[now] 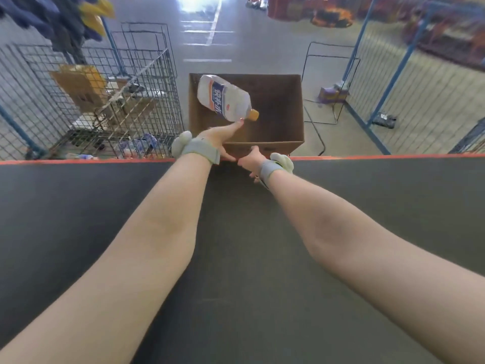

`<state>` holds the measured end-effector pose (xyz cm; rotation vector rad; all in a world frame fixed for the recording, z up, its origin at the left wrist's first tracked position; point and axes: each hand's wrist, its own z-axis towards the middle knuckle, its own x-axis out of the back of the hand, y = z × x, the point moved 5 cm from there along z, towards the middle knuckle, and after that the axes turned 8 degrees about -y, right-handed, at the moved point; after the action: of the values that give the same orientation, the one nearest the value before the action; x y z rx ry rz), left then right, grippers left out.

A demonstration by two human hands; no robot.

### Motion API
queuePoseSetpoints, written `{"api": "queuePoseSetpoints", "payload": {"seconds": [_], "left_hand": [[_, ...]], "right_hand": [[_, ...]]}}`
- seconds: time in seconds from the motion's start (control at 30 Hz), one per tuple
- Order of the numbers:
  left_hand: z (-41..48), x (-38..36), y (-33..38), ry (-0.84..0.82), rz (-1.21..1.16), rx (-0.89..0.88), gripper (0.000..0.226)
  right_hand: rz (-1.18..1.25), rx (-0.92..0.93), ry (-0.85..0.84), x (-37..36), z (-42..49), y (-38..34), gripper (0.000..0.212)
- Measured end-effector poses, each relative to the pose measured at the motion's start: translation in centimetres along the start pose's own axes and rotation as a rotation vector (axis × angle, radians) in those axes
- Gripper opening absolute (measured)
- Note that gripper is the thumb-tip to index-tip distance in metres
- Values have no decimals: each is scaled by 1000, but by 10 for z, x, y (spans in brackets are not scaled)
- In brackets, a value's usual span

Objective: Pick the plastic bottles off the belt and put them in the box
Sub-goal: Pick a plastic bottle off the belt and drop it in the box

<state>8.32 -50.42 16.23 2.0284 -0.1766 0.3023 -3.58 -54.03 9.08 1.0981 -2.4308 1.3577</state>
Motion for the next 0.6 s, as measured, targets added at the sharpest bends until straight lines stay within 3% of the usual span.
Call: {"api": "queuePoseSetpoints", "payload": {"seconds": [0.07, 0.13, 0.27, 0.4, 0.6], "left_hand": [[9, -19, -33, -83, -124, 145, 107], [14, -29, -76, -105, -42, 277, 118], [-11, -27, -120, -6, 47, 313, 129], [-80, -30, -138, 81, 131, 347, 113], [-197, -60, -215, 38, 431, 429, 77]], "right_hand": [[-110, 17, 18, 1, 0, 8, 81], [-147, -6, -19, -4, -12, 23, 83], [-256, -5, -46, -27, -40, 47, 85], [-320, 22, -71, -51, -81, 65, 84], [-371, 15, -247, -103, -170, 133, 75]]}}
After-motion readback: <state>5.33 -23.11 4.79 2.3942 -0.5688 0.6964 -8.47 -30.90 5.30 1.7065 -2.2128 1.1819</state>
